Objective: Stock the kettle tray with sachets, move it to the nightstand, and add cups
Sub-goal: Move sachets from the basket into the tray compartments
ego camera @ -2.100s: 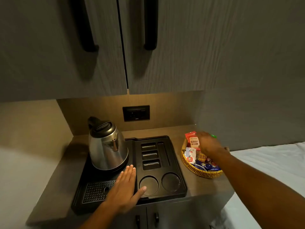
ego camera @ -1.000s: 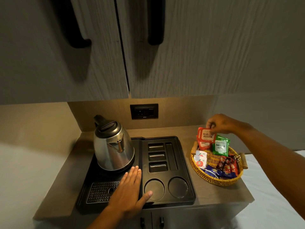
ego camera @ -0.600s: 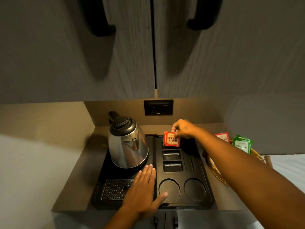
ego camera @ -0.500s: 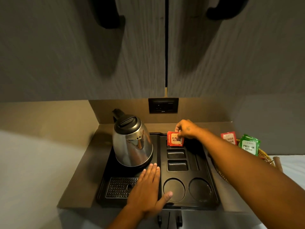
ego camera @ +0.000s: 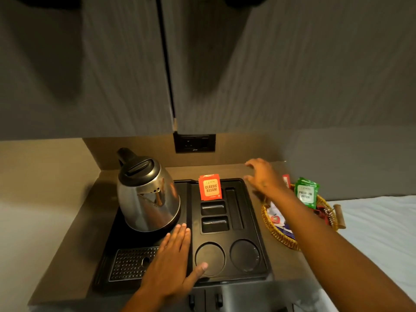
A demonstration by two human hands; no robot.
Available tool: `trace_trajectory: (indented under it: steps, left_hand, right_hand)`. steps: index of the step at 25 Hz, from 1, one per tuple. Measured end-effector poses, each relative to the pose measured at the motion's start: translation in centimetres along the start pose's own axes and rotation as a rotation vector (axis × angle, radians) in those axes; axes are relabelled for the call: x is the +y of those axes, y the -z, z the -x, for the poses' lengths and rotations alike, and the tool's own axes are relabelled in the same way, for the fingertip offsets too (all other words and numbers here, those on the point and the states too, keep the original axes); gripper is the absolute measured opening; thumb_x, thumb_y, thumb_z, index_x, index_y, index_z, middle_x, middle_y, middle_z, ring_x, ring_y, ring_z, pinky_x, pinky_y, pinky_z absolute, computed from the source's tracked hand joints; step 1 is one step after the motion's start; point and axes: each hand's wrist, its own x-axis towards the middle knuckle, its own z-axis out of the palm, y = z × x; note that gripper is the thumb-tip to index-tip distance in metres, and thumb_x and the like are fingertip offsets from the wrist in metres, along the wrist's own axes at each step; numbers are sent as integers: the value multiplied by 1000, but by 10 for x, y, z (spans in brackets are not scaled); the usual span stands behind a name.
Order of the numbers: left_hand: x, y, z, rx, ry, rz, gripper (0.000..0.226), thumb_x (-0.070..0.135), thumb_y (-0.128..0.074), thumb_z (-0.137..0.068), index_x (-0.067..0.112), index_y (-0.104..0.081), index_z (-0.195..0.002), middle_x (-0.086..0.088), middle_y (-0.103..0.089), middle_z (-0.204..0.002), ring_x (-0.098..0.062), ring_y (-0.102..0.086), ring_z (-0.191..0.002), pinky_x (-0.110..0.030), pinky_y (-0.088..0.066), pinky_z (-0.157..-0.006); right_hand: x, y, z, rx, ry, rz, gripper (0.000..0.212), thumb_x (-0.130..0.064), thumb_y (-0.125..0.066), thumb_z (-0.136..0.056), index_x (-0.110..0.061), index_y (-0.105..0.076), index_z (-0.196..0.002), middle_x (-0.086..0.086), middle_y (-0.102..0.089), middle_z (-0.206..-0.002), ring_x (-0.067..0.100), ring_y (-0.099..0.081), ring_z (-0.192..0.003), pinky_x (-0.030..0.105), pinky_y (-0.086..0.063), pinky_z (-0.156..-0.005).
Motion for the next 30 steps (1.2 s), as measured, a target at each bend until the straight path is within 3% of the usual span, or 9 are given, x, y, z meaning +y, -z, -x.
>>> trace_trajectory:
  steps: [2,4,7,12,18,22,25,27,30]
  left_hand:
    - [0,-1,-1,-10,4,-23,101,91,-2,-76,24,24,-147,9,31,-157,-8,31,-144,-36,14,-120]
    - [0,0,-2,-15,7,-35,102,91,-1,-76,22,24,-147,7,31,-157,-9,31,-144,-36,14,-120]
    - [0,-1,-1,-3,1,-38,102,90,-3,-77,21,20,-149,7,29,-158,-8,31,-144,-36,12,-122]
    - [0,-1,0,-5,6,-51,104,91,-2,-77,19,19,-150,6,28,-158,-9,30,-144,-38,11,-121]
    - [1,0,3,32,9,-36,101,90,-3,-78,21,18,-150,6,25,-159,-9,28,-145,-35,13,-119]
    - [3,3,6,46,3,-34,100,88,-3,-80,20,16,-151,3,23,-160,-12,24,-147,-37,11,-121]
    - [5,4,6,55,-8,-41,101,87,-3,-80,19,12,-153,2,20,-161,-13,21,-148,-37,9,-121]
    - [5,4,6,60,-16,-40,101,87,-3,-80,19,10,-154,2,18,-161,-14,20,-148,-36,10,-121]
    - [5,4,5,52,0,-29,102,89,-3,-79,21,11,-153,2,17,-161,-13,20,-148,-37,10,-120]
  right_hand:
    - [55,28,20,89,-135,154,44,-29,-70,-78,-24,-56,-120,4,-58,-119,26,-57,-105,34,-46,-78]
    - [97,47,38,14,-293,339,57,-36,-74,-74,-23,-51,-125,6,-56,-122,26,-55,-108,38,-49,-81]
    - [124,51,54,-137,-371,470,72,-45,-77,-68,-21,-45,-128,7,-53,-122,25,-54,-108,38,-50,-83]
    - [128,55,57,-112,-385,441,66,-42,-78,-69,-18,-48,-123,7,-56,-114,25,-58,-101,37,-53,-77]
    - [130,78,52,-227,-454,36,20,-21,-72,-81,-11,-70,-98,10,-70,-100,19,-65,-83,29,-53,-65]
    - [104,118,47,-165,-300,-21,4,-17,-71,-82,-13,-71,-84,6,-71,-90,13,-61,-76,23,-40,-56]
    - [49,127,45,-113,-85,-142,8,-24,-73,-79,-26,-66,-82,-11,-66,-80,2,-61,-73,18,-41,-57]
    - [0,100,46,-220,55,-262,12,-24,-73,-79,-31,-64,-83,-13,-66,-82,1,-63,-76,19,-47,-62]
    - [-57,31,42,-377,105,-315,10,-23,-70,-81,-31,-65,-85,-9,-67,-93,6,-63,-89,28,-53,-76]
